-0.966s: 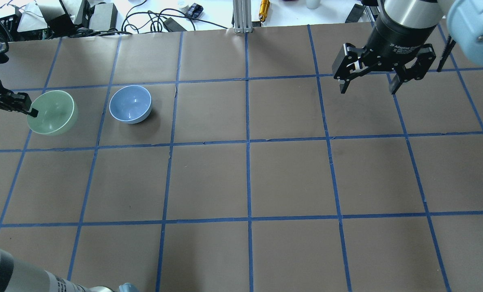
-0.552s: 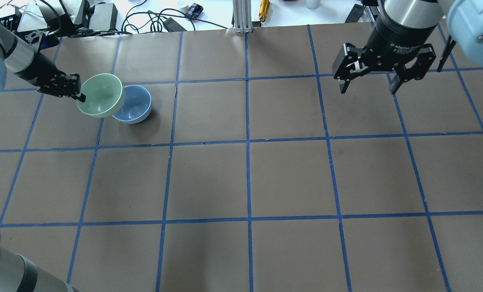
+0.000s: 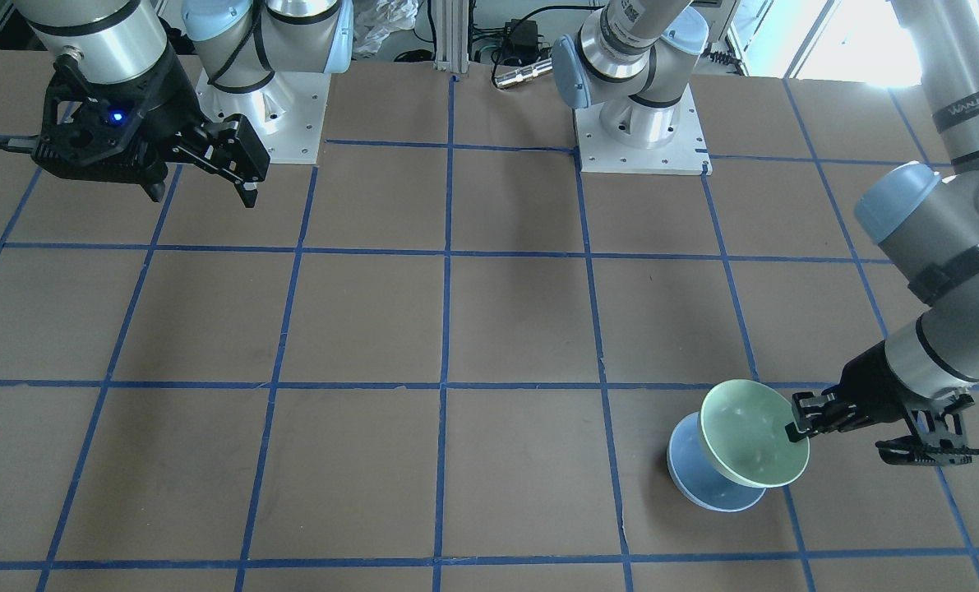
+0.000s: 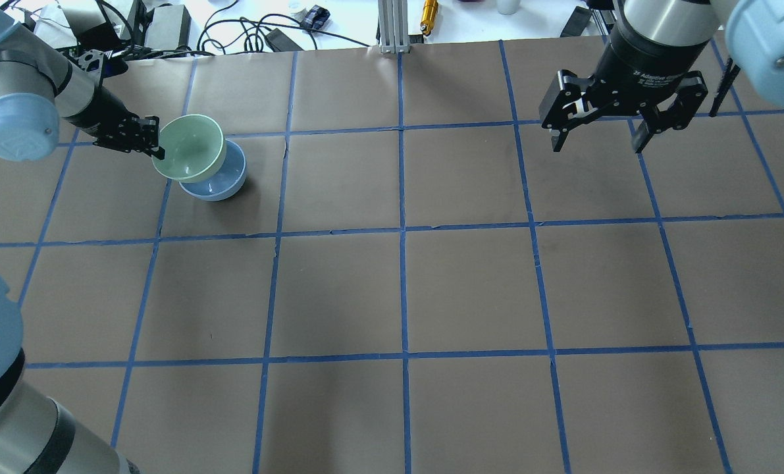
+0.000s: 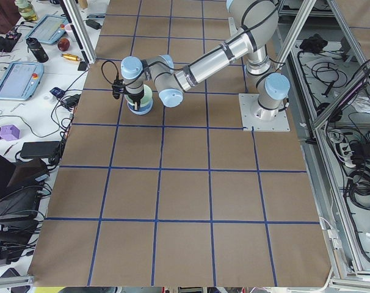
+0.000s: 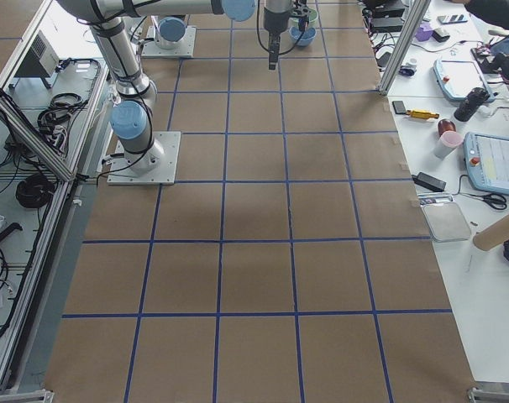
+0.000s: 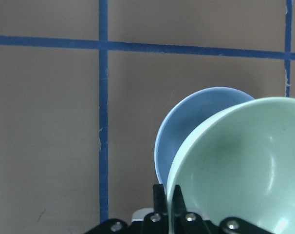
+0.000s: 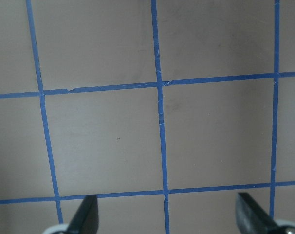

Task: Stack green bowl on blue bowl
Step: 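Lift the green bowl and carry it over the light blue bowl, then lower the green bowl into the blue bowl and open the left gripper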

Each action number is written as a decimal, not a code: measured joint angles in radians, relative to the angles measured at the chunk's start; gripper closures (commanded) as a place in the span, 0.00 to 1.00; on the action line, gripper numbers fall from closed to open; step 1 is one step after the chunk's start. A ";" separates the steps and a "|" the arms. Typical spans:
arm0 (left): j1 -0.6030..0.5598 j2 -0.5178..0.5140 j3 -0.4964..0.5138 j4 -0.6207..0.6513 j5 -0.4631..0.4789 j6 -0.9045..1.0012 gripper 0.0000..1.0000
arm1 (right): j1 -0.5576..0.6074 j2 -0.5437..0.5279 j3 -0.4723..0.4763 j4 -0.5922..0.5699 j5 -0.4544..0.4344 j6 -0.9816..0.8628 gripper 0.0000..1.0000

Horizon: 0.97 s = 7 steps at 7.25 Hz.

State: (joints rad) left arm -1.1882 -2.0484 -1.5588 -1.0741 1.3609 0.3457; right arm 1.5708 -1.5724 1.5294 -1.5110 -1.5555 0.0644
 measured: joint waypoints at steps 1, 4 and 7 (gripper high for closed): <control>0.000 -0.013 -0.001 0.013 -0.001 -0.002 1.00 | 0.000 0.000 0.000 0.000 0.000 0.000 0.00; -0.002 -0.021 -0.011 0.015 -0.003 -0.006 1.00 | 0.000 0.000 0.000 0.000 0.000 0.000 0.00; -0.002 -0.027 -0.014 0.018 -0.005 -0.011 0.30 | 0.000 0.000 0.000 0.000 0.000 0.000 0.00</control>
State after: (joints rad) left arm -1.1903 -2.0749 -1.5728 -1.0563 1.3560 0.3350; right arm 1.5708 -1.5723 1.5294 -1.5114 -1.5554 0.0645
